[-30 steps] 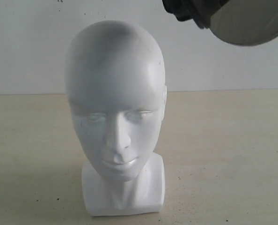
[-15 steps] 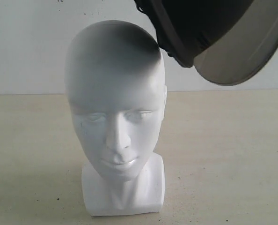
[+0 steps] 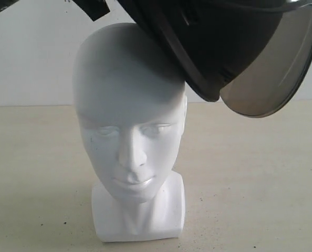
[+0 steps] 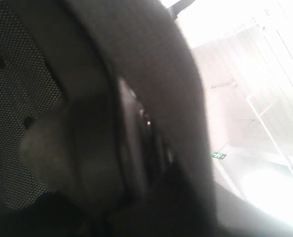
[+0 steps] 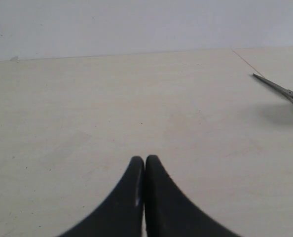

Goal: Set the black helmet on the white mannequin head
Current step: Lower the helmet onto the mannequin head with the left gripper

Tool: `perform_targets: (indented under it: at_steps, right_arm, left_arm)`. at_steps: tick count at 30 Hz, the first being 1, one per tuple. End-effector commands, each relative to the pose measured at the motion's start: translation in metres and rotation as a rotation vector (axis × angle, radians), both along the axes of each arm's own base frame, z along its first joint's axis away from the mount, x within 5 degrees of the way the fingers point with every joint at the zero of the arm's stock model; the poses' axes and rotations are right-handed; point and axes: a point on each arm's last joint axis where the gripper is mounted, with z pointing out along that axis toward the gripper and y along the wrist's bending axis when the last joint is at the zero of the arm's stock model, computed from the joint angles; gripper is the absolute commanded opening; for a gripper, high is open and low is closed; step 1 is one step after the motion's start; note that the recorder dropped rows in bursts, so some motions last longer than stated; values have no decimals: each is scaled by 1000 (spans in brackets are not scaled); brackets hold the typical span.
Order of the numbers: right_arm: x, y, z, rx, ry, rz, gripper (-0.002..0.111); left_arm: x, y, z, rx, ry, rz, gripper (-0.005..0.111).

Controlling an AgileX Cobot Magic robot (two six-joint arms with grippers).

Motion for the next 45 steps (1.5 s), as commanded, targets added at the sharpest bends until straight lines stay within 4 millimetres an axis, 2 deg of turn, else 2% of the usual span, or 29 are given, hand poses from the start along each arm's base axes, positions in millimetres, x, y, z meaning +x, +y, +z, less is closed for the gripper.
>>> perform_targets:
  at_steps: [1, 5, 14, 21, 45]
  right_arm:
    - [0, -1, 1, -9, -13, -7, 0]
    - [0, 0, 2, -7, -17, -7, 0]
    - [0, 0, 1, -7, -15, -6, 0]
    - [0, 0, 1, -7, -15, -6, 0]
    - [0, 0, 1, -7, -15, -6, 0]
  left_arm:
    - [-7, 13, 14, -70, -62, 8, 4]
    - [-3, 22, 11, -48, -58, 38, 4]
    - [-2, 33, -11, -12, 1, 85, 4]
    - [4, 46, -13, 18, -11, 141, 4]
    - [22, 45, -27, 8, 27, 175, 4]
